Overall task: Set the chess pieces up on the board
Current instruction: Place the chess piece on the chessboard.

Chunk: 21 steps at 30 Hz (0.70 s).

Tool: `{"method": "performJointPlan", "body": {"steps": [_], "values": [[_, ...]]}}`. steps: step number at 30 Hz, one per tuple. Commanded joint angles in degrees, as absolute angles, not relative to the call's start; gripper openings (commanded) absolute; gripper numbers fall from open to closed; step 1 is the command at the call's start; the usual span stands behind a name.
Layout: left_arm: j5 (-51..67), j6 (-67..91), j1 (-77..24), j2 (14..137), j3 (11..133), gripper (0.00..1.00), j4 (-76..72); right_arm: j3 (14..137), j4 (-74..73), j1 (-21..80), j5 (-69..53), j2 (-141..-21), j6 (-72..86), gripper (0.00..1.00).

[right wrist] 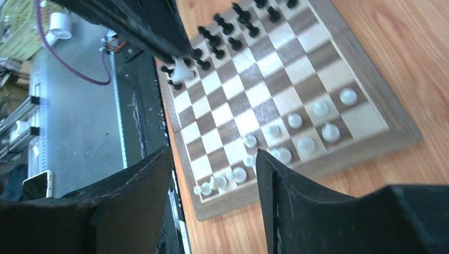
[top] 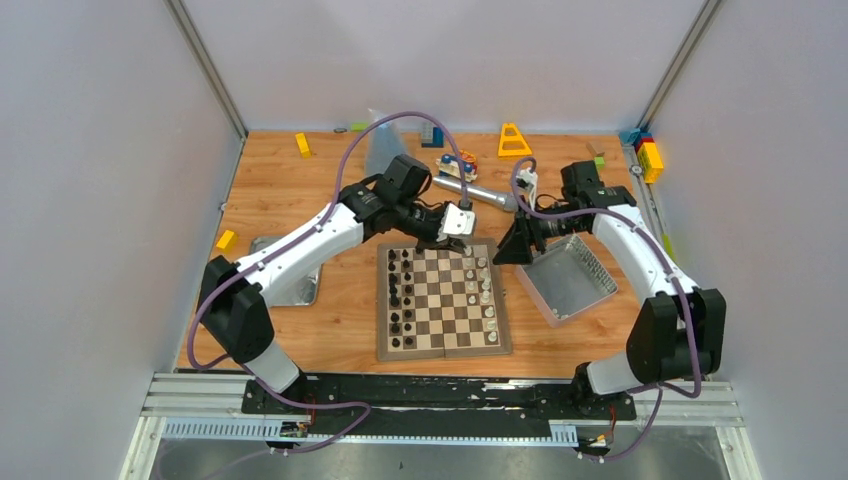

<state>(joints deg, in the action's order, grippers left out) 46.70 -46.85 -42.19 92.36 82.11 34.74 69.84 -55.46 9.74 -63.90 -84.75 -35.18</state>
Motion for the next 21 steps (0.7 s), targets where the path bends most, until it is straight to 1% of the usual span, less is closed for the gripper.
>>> {"method": "performJointPlan", "body": {"steps": [1,6,9,16,21], "values": [[36.30,-47.68,-44.77,90.75,82.33,0.00,40.41,65.97,-55.05,3.27,-61.07,-77.85,-37.09,0.61],[22.79,-46.18,-51.42,95.81,85.19,0.00,47.12,63.73,-55.12,-7.48,-61.14,-73.50,-35.93,0.61],[17.68,-44.66,-56.10,100.03,87.79,0.00,50.33,62.53,-54.98,-11.31,-60.64,-71.46,-35.45,0.60],[8.48,-41.28,-63.36,108.83,94.76,0.00,56.24,58.83,-53.98,-15.92,-60.04,-69.47,-35.49,0.59],[6.48,-38.80,-65.81,113.37,98.01,0.00,57.07,57.87,-53.96,-16.81,-60.31,-69.32,-36.20,0.59]]}}
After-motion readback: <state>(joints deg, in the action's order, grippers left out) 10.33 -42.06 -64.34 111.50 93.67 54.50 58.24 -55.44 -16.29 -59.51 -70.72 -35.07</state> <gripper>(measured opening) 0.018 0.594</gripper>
